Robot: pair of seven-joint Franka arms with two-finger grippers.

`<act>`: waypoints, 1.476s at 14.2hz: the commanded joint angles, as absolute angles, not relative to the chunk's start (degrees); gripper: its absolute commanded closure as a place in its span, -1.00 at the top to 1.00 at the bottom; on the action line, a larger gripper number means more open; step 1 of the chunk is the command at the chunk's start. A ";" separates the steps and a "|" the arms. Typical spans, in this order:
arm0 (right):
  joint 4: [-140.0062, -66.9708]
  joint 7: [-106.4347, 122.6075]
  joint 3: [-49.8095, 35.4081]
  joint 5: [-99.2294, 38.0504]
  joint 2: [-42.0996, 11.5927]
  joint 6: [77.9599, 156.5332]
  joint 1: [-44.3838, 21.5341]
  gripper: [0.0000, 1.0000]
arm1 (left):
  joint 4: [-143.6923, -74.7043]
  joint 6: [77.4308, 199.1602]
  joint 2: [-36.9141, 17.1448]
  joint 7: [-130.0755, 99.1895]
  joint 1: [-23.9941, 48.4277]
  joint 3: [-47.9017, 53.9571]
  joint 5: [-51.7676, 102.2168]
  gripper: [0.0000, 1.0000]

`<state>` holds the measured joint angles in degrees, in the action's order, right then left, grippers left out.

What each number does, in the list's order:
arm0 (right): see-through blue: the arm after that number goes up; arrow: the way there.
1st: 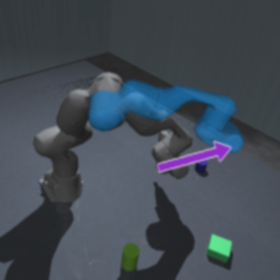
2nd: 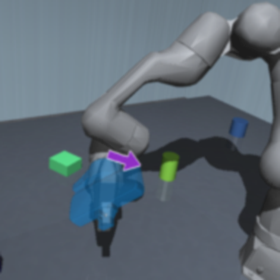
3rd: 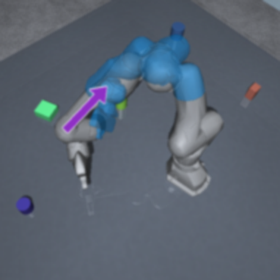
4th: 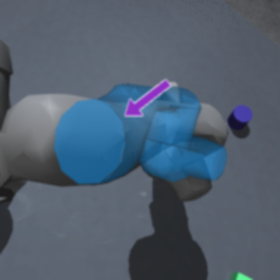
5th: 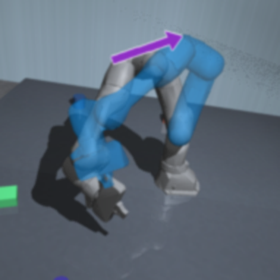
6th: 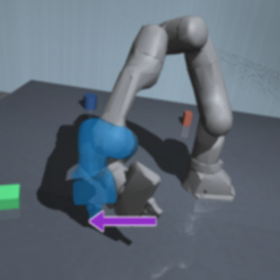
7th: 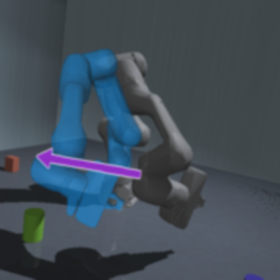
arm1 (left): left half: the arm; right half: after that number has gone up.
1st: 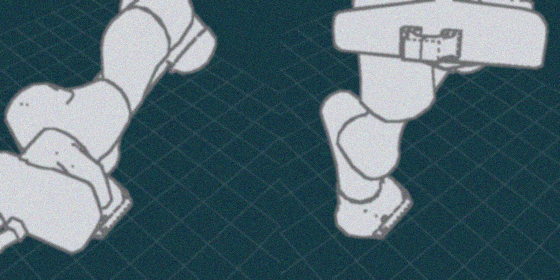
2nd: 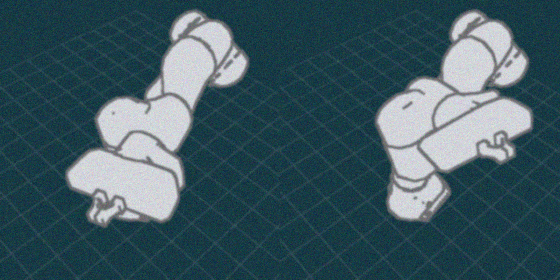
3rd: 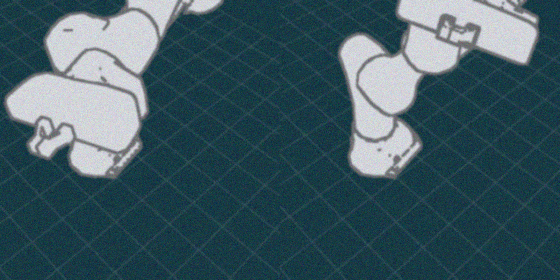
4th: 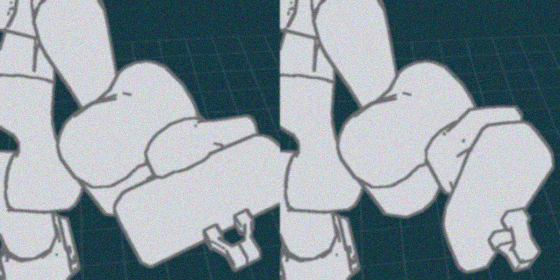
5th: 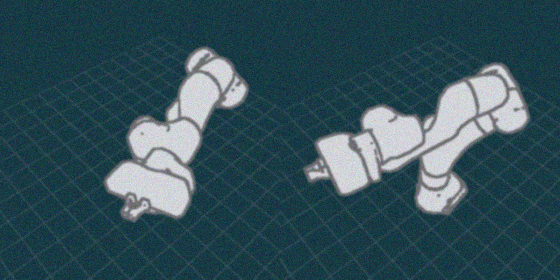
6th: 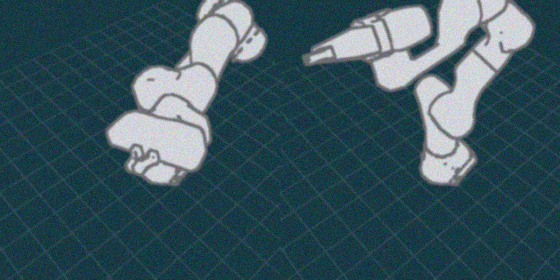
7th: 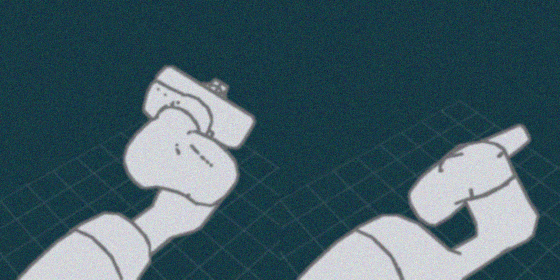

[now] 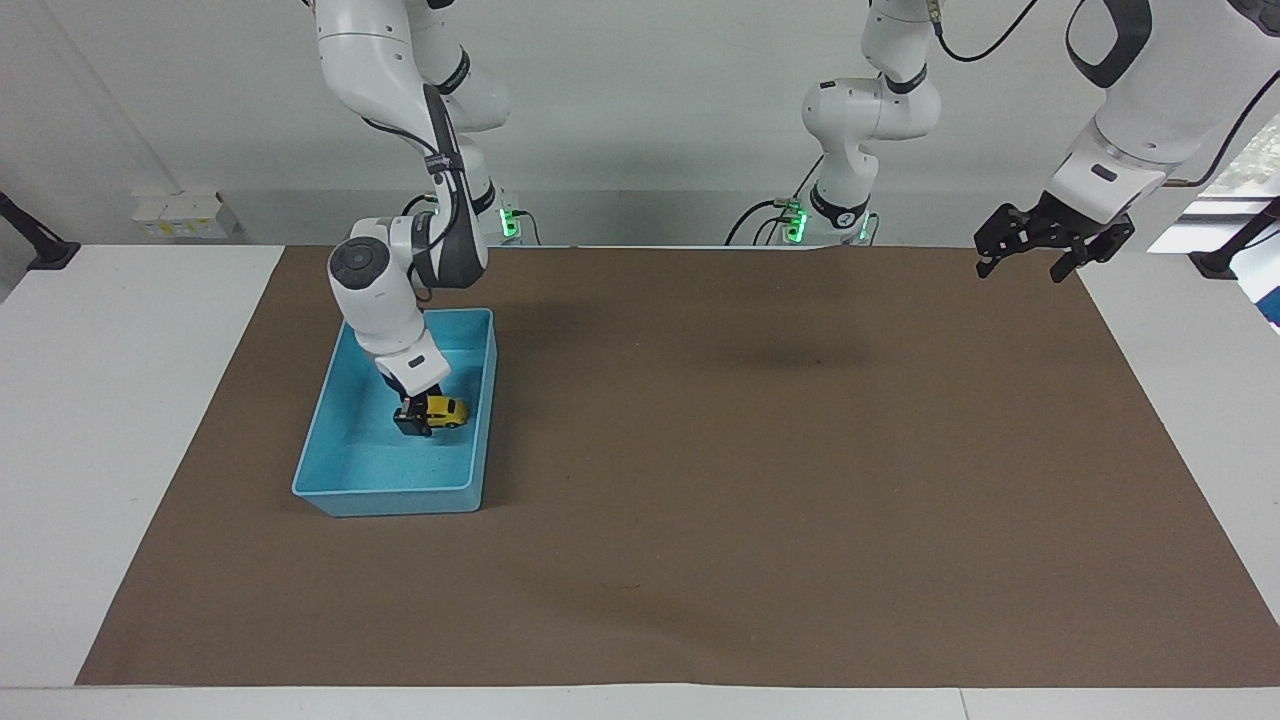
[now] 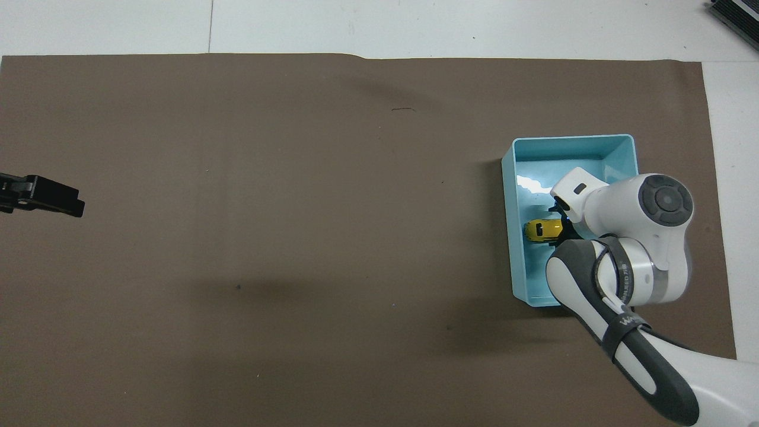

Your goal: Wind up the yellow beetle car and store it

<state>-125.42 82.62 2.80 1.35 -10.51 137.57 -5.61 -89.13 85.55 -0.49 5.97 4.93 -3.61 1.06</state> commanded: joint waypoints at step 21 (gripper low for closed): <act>-93.69 31.93 2.72 -3.08 0.18 91.58 -4.83 1.00 | -90.09 85.08 0.35 6.50 4.39 -3.25 0.18 1.00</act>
<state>-94.76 35.93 2.68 -1.90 1.01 92.45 -5.60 -89.13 85.55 -0.49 5.97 4.93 -3.61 1.06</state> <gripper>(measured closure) 0.000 0.000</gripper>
